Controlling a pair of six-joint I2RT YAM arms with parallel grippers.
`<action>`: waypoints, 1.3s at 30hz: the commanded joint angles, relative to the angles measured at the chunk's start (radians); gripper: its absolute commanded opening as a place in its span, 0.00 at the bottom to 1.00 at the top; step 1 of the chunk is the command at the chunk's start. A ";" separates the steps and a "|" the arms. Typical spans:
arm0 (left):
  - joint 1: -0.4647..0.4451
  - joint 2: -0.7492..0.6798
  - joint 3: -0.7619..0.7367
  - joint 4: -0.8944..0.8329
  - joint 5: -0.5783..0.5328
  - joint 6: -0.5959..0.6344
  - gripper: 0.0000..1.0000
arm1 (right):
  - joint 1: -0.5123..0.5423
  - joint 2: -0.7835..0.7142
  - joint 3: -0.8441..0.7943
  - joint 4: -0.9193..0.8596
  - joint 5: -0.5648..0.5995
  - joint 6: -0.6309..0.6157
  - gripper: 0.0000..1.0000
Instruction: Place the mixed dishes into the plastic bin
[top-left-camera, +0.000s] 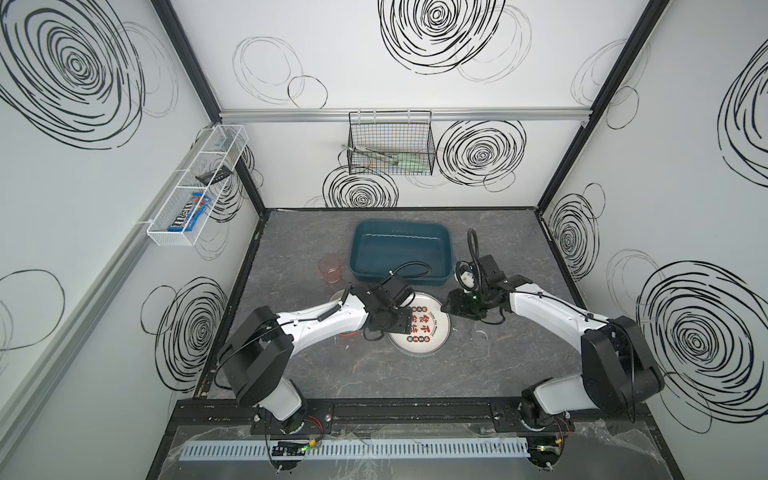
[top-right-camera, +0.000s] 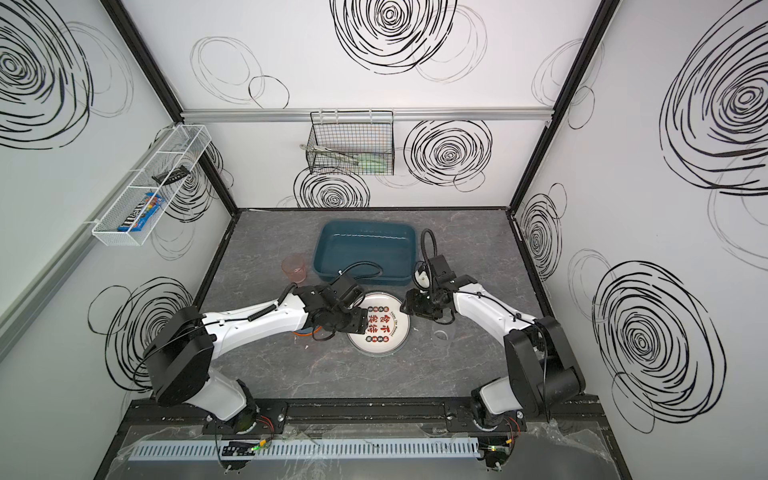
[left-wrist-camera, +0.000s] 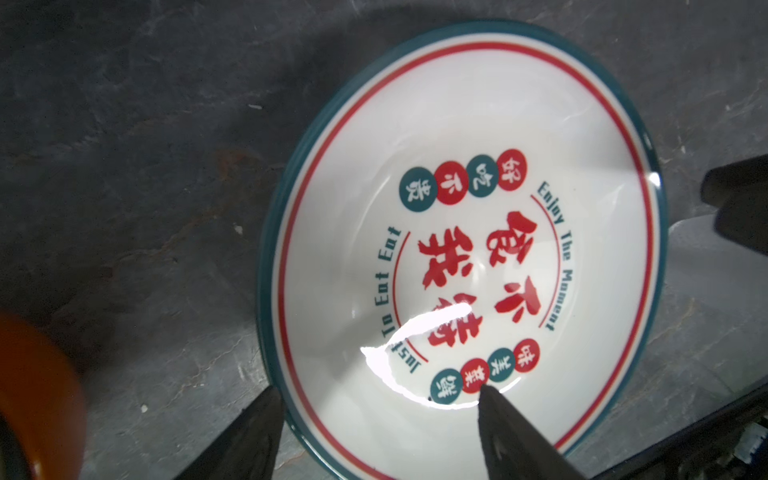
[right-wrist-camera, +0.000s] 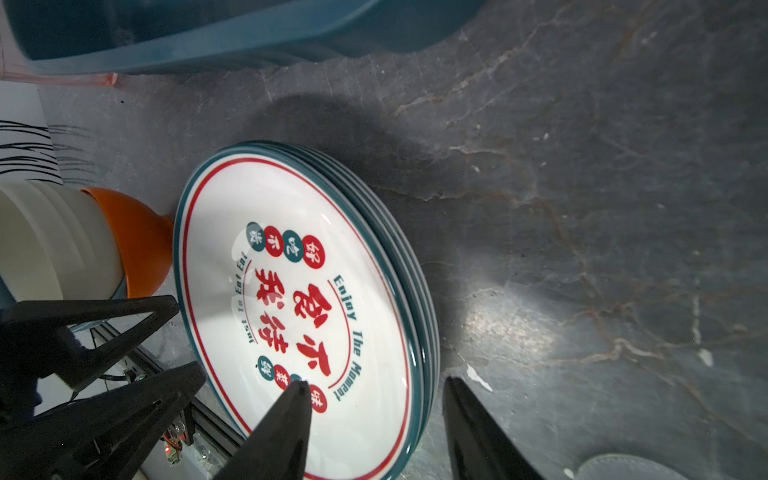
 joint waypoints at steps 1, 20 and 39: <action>-0.006 0.017 -0.006 0.021 -0.006 -0.025 0.77 | 0.002 0.020 0.044 -0.002 0.015 -0.016 0.55; -0.007 0.038 -0.005 0.047 0.007 -0.026 0.73 | 0.006 0.072 0.073 -0.003 0.036 -0.022 0.58; -0.025 0.094 0.052 0.035 0.016 -0.004 0.65 | -0.001 0.086 0.073 0.006 0.042 -0.025 0.55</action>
